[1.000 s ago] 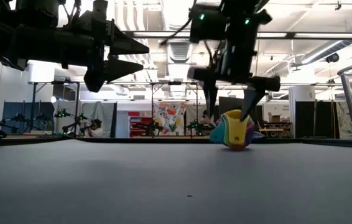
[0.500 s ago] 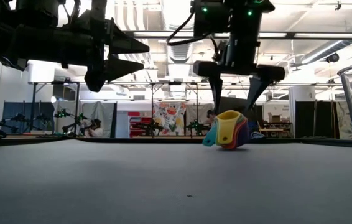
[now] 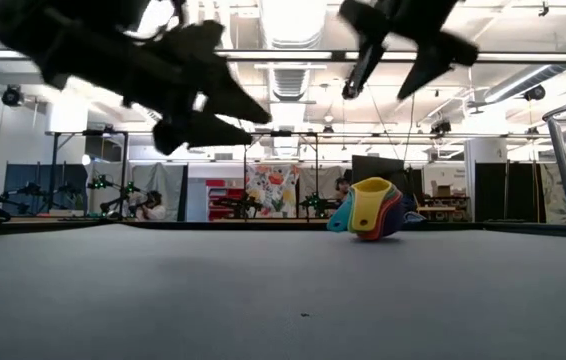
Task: Nest measuring cups in basket
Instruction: Put the colorful nest measuring cups into the transparent bin
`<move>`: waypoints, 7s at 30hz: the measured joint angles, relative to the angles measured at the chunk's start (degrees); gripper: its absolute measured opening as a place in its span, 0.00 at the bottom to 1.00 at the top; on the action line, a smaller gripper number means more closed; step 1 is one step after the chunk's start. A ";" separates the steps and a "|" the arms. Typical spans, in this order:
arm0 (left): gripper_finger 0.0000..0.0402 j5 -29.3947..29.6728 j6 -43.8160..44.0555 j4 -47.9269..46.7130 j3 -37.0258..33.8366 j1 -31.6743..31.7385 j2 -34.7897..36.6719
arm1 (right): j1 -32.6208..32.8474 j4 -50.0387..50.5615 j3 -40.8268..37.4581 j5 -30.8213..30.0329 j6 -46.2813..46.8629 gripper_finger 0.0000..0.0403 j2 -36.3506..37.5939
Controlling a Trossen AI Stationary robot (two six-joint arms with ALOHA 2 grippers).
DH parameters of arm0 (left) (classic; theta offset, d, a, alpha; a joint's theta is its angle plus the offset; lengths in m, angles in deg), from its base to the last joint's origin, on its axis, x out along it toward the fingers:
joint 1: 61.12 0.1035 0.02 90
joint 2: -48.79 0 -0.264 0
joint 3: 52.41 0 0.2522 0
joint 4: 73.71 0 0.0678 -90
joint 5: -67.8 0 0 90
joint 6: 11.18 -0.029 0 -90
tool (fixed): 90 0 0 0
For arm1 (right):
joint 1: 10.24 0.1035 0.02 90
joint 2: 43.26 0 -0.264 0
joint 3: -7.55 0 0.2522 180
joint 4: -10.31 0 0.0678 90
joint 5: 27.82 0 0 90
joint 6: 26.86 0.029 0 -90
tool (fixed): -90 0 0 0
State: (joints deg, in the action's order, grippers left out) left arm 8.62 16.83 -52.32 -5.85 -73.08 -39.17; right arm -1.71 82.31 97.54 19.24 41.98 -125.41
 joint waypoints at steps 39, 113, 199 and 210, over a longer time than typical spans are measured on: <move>0.95 2.23 8.36 -56.90 73.41 12.35 -48.90 | 9.21 -5.14 -17.45 -4.04 -24.53 0.86 41.18; 0.36 -13.83 9.53 -83.49 74.31 11.57 -42.13 | 9.21 -4.55 -16.51 -2.04 -29.07 0.86 42.02; 0.37 -18.56 -9.19 -49.36 66.04 10.27 -39.34 | -0.08 -15.28 -27.85 21.91 -45.84 0.02 31.61; 0.37 -5.84 -11.50 -26.46 35.66 7.60 -15.72 | -0.96 -14.41 -27.88 17.41 -54.42 0.11 31.75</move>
State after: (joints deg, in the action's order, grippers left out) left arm 2.78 5.33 -78.77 29.81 -65.49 -54.89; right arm -2.67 67.90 69.67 36.65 -12.44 -93.66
